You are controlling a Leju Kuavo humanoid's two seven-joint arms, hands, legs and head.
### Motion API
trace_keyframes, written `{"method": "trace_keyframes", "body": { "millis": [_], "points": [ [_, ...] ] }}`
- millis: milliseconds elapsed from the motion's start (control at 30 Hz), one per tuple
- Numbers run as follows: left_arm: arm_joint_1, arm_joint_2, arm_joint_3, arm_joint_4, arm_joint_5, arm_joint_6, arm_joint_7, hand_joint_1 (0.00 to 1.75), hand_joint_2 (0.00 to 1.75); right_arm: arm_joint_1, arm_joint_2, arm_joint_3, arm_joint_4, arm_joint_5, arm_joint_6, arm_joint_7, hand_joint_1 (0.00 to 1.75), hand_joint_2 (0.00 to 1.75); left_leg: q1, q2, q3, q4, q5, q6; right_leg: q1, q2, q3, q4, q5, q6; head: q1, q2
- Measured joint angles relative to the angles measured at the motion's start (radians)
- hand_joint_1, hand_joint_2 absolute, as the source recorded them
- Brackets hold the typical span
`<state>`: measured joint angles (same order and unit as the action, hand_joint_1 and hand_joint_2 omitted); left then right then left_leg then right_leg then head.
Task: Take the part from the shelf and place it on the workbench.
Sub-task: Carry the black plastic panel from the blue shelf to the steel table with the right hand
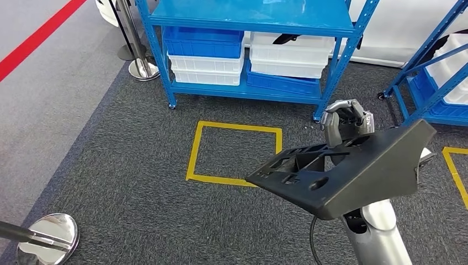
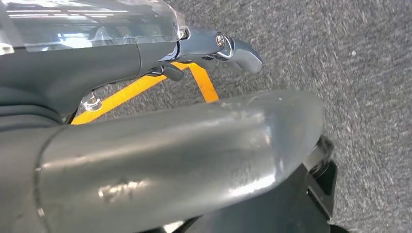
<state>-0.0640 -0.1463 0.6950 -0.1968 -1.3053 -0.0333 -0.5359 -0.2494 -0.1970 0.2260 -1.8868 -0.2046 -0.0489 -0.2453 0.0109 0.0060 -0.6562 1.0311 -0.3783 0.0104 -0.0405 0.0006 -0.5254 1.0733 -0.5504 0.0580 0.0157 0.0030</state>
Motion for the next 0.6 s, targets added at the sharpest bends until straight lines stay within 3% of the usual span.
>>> {"method": "trace_keyframes", "body": {
  "millis": [67,133,167,200,233,300,333,367,433,467,533,600],
  "points": [
    [0.0,0.002,-0.005,0.0,-0.005,0.003,-0.001,0.0,0.0,-0.012,0.002,0.003,0.005,-0.003,0.002,0.003,1.75,1.75,-0.003,-0.003,-0.012,0.008,0.011,-0.017,0.005,0.006,0.006,-0.029,0.003,-0.015,-0.002,0.0],
    [0.004,0.003,-0.012,0.0,-0.011,0.005,-0.002,0.0,0.0,-0.021,0.006,0.006,0.012,-0.005,0.003,0.006,1.75,1.75,-0.001,-0.005,-0.02,0.008,0.023,-0.03,0.006,0.006,-0.011,-0.026,0.016,-0.039,-0.004,0.0],
    [0.007,0.004,-0.015,0.0,-0.014,0.005,-0.002,0.0,0.0,-0.026,0.009,0.008,0.016,-0.006,0.003,0.007,1.75,1.75,0.001,-0.006,-0.028,0.014,0.013,-0.036,0.007,0.004,-0.022,-0.024,0.025,-0.05,-0.004,0.0],
    [0.009,0.004,-0.018,0.0,-0.016,0.006,-0.003,0.0,0.0,-0.03,0.011,0.01,0.02,-0.007,0.003,0.009,1.75,1.75,0.004,-0.006,-0.04,0.035,-0.018,-0.04,0.008,0.002,-0.034,-0.025,0.036,-0.06,-0.005,0.0],
    [0.01,0.004,-0.02,0.0,-0.016,0.006,-0.003,0.0,0.0,-0.034,0.012,0.012,0.023,-0.008,0.003,0.01,1.75,1.75,0.005,-0.006,-0.053,0.075,-0.066,-0.042,0.009,0.0,-0.049,-0.025,0.048,-0.068,-0.007,0.0],
    [0.01,0.004,-0.022,0.0,-0.017,0.007,-0.005,0.0,0.0,-0.036,0.013,0.012,0.028,-0.008,0.003,0.011,1.75,1.75,0.005,-0.006,-0.076,0.194,-0.175,-0.044,0.015,-0.002,-0.077,-0.025,0.071,-0.077,-0.009,0.0],
    [0.009,0.004,-0.022,0.0,-0.017,0.008,-0.006,0.0,0.0,-0.037,0.014,0.012,0.031,-0.009,0.003,0.011,1.75,1.75,0.005,-0.006,-0.077,0.246,-0.202,-0.043,0.019,-0.003,-0.092,-0.024,0.082,-0.079,-0.01,0.0],
    [0.009,0.004,-0.023,0.0,-0.017,0.008,-0.006,0.0,0.0,-0.037,0.014,0.012,0.034,-0.009,0.003,0.011,1.75,1.75,0.003,-0.006,-0.065,0.275,-0.205,-0.04,0.023,-0.003,-0.107,-0.023,0.093,-0.081,-0.01,0.0],
    [0.008,0.004,-0.023,0.0,-0.017,0.009,-0.008,0.0,0.0,-0.038,0.014,0.013,0.039,-0.01,0.003,0.012,1.75,1.75,-0.003,-0.006,0.003,0.242,-0.161,-0.026,0.031,-0.003,-0.135,-0.021,0.114,-0.081,-0.01,0.0],
    [0.007,0.004,-0.024,0.0,-0.017,0.009,-0.01,0.0,0.0,-0.04,0.014,0.013,0.04,-0.011,0.003,0.012,1.75,1.75,-0.008,-0.007,0.055,0.186,-0.144,-0.013,0.033,-0.003,-0.145,-0.02,0.124,-0.081,-0.01,0.0],
    [0.003,0.007,-0.024,0.0,-0.018,0.008,-0.013,0.0,0.0,-0.047,0.015,0.013,0.041,-0.013,0.003,0.013,1.75,1.75,-0.02,-0.007,0.153,0.049,-0.154,0.01,0.035,-0.005,-0.157,-0.022,0.144,-0.076,-0.009,0.0],
    [0.001,0.01,-0.026,0.0,-0.021,0.005,-0.016,0.0,0.0,-0.059,0.018,0.015,0.045,-0.015,0.003,0.015,1.75,1.75,-0.028,-0.007,0.192,-0.027,-0.171,0.023,0.03,-0.007,-0.159,-0.031,0.166,-0.064,-0.01,0.0]
  ]
}}
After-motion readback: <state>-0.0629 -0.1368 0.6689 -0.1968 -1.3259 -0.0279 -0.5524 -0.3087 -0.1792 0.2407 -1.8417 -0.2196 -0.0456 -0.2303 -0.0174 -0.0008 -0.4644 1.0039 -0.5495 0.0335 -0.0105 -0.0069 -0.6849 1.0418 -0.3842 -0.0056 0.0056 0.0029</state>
